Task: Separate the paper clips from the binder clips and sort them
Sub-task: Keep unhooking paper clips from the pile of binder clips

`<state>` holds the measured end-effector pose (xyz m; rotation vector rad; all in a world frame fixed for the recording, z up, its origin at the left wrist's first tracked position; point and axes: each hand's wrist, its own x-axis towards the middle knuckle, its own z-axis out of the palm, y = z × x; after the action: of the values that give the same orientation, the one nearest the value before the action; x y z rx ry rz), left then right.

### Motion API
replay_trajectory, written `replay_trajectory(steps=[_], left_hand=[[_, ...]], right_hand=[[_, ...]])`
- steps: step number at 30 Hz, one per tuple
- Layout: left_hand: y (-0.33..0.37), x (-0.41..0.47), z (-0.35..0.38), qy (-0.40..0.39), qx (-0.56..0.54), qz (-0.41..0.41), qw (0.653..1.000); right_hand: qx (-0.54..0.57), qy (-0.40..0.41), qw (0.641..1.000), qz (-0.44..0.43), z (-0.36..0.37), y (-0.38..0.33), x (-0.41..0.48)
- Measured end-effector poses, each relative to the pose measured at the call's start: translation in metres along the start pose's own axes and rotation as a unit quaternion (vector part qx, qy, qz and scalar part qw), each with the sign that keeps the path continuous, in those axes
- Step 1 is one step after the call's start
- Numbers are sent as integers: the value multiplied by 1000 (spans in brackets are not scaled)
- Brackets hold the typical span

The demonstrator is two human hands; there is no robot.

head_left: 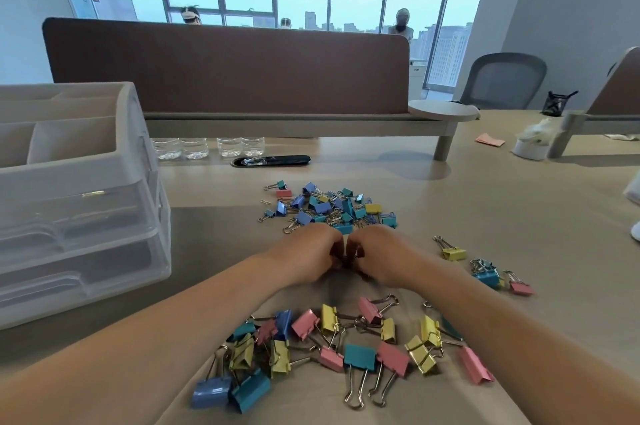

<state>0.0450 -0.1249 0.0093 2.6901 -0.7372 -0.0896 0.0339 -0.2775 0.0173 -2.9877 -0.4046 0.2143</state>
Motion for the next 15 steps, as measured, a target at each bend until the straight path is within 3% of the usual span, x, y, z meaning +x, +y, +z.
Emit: replay_trajectory(steps=[15], left_hand=[[-3,-3,6,52,-2,5,999]], right_hand=[[54,58,997,-3,3,-3,-4]])
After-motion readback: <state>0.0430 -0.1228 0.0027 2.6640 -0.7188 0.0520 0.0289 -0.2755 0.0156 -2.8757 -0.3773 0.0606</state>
